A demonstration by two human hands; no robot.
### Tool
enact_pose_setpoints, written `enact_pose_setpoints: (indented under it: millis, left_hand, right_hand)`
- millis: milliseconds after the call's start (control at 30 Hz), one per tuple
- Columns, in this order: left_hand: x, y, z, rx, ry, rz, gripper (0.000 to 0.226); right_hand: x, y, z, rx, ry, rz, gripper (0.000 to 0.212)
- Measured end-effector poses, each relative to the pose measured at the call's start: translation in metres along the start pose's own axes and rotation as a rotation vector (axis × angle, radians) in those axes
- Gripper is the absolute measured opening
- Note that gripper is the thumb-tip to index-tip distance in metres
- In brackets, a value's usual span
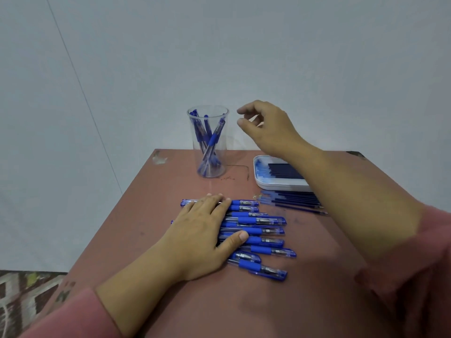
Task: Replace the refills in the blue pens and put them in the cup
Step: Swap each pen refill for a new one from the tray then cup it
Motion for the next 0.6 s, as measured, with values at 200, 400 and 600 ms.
enact_pose_setpoints:
  millis: [200,400,600]
  left_hand:
    - [-0.001,0.0,0.0,-0.003,-0.025,-0.016,0.092]
    - [0.0,0.002,-0.003,0.013,-0.032,-0.035,0.09]
    - [-0.001,0.002,-0.003,0.007,-0.02,-0.025,0.09]
  right_hand:
    - [0.083,0.017,-0.019,0.036,0.032,0.146,0.012]
    - [0.139,0.017,-0.026,0.061,0.113,0.305,0.014]
    - [0.142,0.009,-0.022,0.103,0.106,0.428,0.014]
Point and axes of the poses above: each hand's wrist, its own x-axis away from the middle knuckle, its own y-axis out of the back of the hand, z = x × y, the point moved 5 cm from there along -x, towards the middle knuckle, and after that the axes turned 8 degrees about x, right-handed, at the moved point
